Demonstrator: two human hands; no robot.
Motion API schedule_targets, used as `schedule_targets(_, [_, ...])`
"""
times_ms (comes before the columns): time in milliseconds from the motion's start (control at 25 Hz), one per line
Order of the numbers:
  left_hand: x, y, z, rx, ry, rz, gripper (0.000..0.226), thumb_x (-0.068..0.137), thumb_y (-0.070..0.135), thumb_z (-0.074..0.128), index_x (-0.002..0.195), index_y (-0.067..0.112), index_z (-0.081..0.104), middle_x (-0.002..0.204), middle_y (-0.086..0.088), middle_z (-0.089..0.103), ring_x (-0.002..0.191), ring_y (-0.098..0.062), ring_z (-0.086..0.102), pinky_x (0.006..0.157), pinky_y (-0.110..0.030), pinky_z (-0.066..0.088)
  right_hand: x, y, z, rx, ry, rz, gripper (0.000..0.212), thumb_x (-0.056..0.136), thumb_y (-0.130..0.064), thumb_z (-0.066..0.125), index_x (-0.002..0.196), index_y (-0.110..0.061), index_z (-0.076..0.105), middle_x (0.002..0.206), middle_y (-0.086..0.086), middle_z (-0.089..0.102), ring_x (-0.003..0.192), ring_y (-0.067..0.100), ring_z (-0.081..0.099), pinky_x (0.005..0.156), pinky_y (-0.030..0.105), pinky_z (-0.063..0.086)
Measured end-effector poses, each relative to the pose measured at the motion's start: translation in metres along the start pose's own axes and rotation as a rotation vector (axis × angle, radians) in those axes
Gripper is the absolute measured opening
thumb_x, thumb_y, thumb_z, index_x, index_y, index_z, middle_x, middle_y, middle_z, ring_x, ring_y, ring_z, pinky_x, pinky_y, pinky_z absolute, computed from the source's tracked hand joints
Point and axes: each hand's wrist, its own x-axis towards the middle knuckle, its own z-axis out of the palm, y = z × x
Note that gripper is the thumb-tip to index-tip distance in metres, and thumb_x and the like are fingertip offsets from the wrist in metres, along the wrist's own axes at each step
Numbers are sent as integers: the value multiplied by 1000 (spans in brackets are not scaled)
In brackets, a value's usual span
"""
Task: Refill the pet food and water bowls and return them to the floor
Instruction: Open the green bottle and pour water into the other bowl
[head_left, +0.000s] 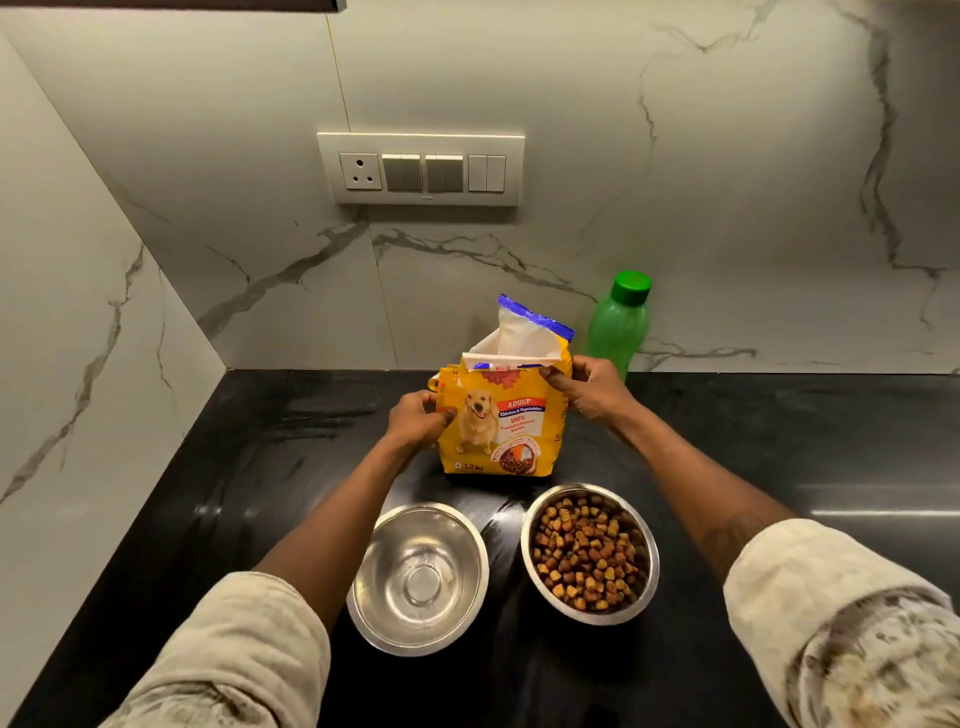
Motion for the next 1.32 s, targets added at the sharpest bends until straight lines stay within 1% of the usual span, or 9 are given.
schedule_targets(160, [-12, 7, -6, -6, 82, 207, 49, 84, 22, 84, 128, 22, 62, 112, 0, 75, 104, -19, 72, 98, -43, 60, -11, -1, -11, 51, -8, -11, 27, 86, -21, 82, 109, -9, 73, 108, 9, 77, 97, 21, 74, 82, 34, 62])
schedule_targets(320, [-36, 39, 1, 116, 87, 496, 103, 75, 17, 82, 161, 27, 25, 130, -6, 65, 117, -25, 65, 106, -40, 50, -17, -2, -27, 12, 264, -131, 32, 80, -36, 87, 99, -13, 78, 94, 3, 80, 82, 9, 73, 72, 27, 61])
schedule_targets(440, [-46, 82, 9, 195, 71, 618, 87, 80, 23, 73, 159, 23, 35, 168, -18, 30, 153, -35, 33, 123, -51, 31, -6, -7, -44, -54, 505, -142, 32, 79, -43, 86, 93, -15, 78, 89, 2, 79, 81, 14, 73, 81, 39, 63])
schedule_targets(560, [-61, 132, 25, 232, 54, 727, 74, 80, 8, 55, 153, 18, 45, 168, -18, 29, 155, -33, 30, 124, -54, 31, 11, -10, -62, -158, 626, -86, 52, 74, -47, 88, 110, -13, 72, 106, 6, 77, 92, 19, 71, 91, 44, 60])
schedule_targets(760, [-56, 197, 76, 554, -67, 755, 80, 88, 25, 70, 159, 17, 35, 169, -20, 26, 155, -37, 28, 125, -57, 25, 39, 0, -76, -321, 441, 24, 120, 61, -53, 94, 154, -13, 31, 156, 16, 44, 143, 34, 42, 116, 48, 39])
schedule_targets(880, [-47, 212, 92, 558, -97, 659, 84, 88, 30, 75, 160, 13, 33, 167, -19, 30, 155, -35, 28, 125, -48, 24, 54, 7, -81, -313, 304, 4, 140, 62, -47, 95, 164, -17, 4, 167, 19, 22, 153, 38, 25, 123, 53, 29])
schedule_targets(1000, [-42, 212, 99, 557, -96, 614, 87, 87, 32, 77, 158, 9, 34, 162, -17, 39, 149, -36, 37, 121, -46, 30, 64, 16, -87, -359, 321, 58, 146, 58, -48, 97, 163, -24, -1, 163, 22, 27, 149, 42, 31, 120, 56, 33])
schedule_targets(1160, [-41, 215, 109, 592, -65, 588, 82, 89, 24, 74, 158, 8, 34, 160, -17, 43, 147, -35, 40, 119, -40, 31, 64, 39, -102, -418, 335, 97, 125, 55, -52, 95, 156, -28, 26, 146, 14, 38, 140, 36, 39, 113, 49, 40])
schedule_targets(1320, [-50, 225, 123, 615, -107, 579, 84, 88, 26, 78, 158, 10, 34, 157, -17, 46, 144, -34, 41, 116, -38, 33, 64, 49, -104, -204, 251, 27, 113, 53, -45, 100, 138, -21, 28, 142, 15, 48, 129, 35, 53, 102, 43, 50])
